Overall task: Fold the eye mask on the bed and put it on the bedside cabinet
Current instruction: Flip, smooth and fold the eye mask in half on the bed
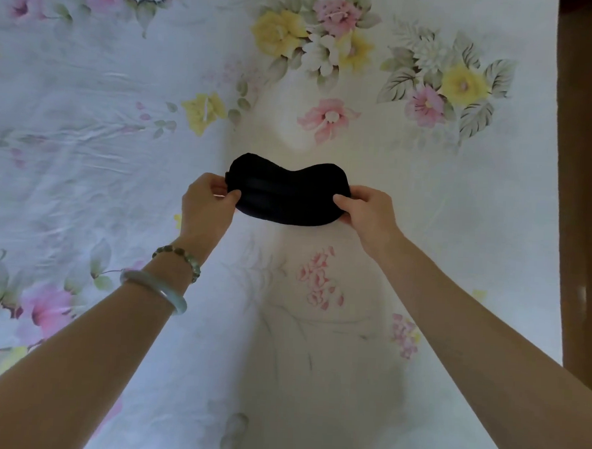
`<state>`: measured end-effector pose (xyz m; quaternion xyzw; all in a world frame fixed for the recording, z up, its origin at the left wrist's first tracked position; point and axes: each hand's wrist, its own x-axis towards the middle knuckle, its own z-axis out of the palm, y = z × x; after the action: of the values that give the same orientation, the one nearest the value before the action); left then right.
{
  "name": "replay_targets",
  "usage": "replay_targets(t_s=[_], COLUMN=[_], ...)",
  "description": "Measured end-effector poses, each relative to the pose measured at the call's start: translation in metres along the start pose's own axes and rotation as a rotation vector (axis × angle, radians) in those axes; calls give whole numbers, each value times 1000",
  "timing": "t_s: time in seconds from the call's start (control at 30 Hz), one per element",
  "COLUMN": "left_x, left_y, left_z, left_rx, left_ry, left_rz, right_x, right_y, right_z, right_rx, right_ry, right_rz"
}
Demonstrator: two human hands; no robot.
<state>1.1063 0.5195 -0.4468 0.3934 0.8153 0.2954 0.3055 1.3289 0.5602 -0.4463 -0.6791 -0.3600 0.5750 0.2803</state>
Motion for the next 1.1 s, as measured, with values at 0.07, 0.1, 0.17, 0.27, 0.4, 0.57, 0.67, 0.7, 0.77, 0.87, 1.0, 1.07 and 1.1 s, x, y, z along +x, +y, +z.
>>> replay_targets(t_s=[0.07,0.1,0.17,0.27,0.4,0.57,0.67,0.7,0.77,0.87,1.0,1.07,1.1], left_x=[-21,-32,-54,-90,-134,-192,-234,-247,-270,-297,-321,-328,-329], left_y=[-8,-12,-22,-37,-63,-97,-112,-116,-123,-133,-150,-158,-162], left_z=[-9,-13,-19,-28,-40,-37,-32,-30,-27,-22,-20,-20,-19], left_rx=[10,14,0,-56,-121,-136,-194,-218,-230,-237,-210,-206,-220], left_ry=[-11,-13,-12,-4,-9,25,62,79,116,145,179,193,199], left_rz=[-8,-12,-31,-74,-155,-259,-320,-341,-373,-405,-470,-498,-515], right_x=[-19,-29,-48,-76,-111,-151,-171,-176,-184,-193,-204,-206,-205], right_y=[10,15,24,38,61,98,119,126,135,144,158,166,170], right_z=[-1,-2,-3,-6,-6,-17,-31,-36,-44,-49,-46,-42,-41], right_rx=[3,7,10,-40,-69,-127,-198,-227,-299,-446,-555,-632,-662], right_ry=[-15,-15,-15,-38,-69,-125,-163,-176,-203,-220,-277,-306,-316], right_rz=[13,19,36,52,73,111,120,114,116,113,22,-37,-64])
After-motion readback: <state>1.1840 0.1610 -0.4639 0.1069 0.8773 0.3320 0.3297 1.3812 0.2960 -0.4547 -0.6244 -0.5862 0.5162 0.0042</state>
